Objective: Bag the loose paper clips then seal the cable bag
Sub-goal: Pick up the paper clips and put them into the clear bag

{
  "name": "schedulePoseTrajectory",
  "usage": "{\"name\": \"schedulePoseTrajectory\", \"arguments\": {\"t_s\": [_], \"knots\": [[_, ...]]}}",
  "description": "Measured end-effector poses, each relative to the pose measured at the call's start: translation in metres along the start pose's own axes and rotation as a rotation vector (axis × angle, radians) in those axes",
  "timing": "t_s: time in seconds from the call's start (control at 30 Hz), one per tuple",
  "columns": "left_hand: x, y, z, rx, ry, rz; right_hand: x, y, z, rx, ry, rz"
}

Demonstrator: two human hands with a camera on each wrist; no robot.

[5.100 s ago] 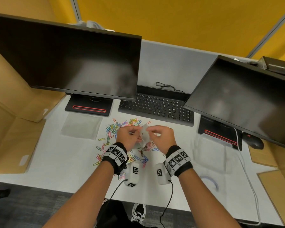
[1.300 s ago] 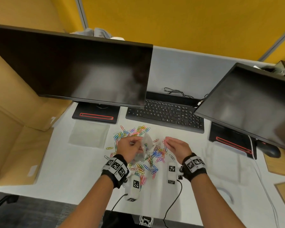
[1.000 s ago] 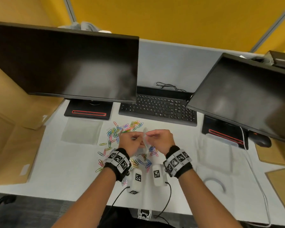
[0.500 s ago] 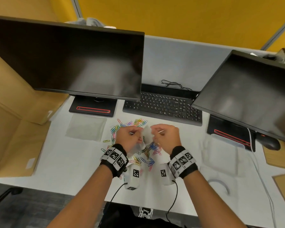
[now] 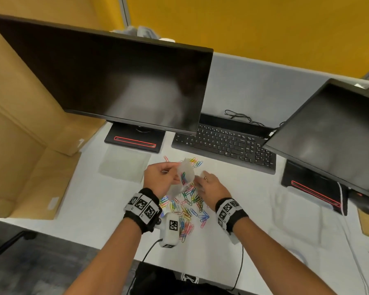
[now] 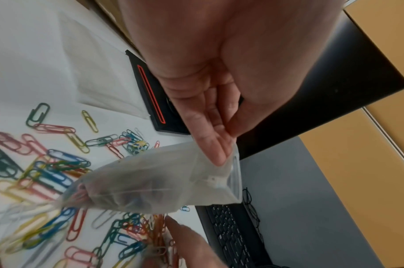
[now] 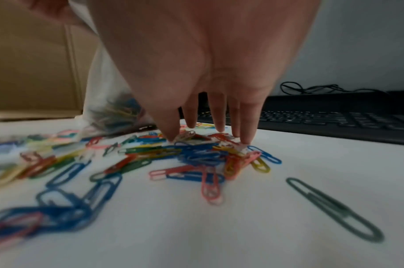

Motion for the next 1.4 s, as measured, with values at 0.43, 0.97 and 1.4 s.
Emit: {"name": "schedulePoseTrajectory", "arguments": {"t_s": [0.43,0.97,1.4], "knots": [[0.003,-0.01,-0.004,-0.014,-0.035,-0.038,0.021,0.048,-0.024,0.683,0.098,0.515],[-0.001,-0.009,0.024,0.111,-0.126,-0.012,-0.013,-0.029,-0.06,1.025,0.004,0.324],[0.001,-0.005,0.015,0.054,-0.131,0.009,-0.011,-0.046,-0.064,0.802,0.088,0.134]]}}
Point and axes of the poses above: each hand's wrist, its own x-axis towards the middle knuckle, its own z-axis out of the palm, y = z × x, the point moved 3 cm from there along x, towards the middle knuckle, and after that the axes turned 10 degrees about z, right-handed, at the moved point
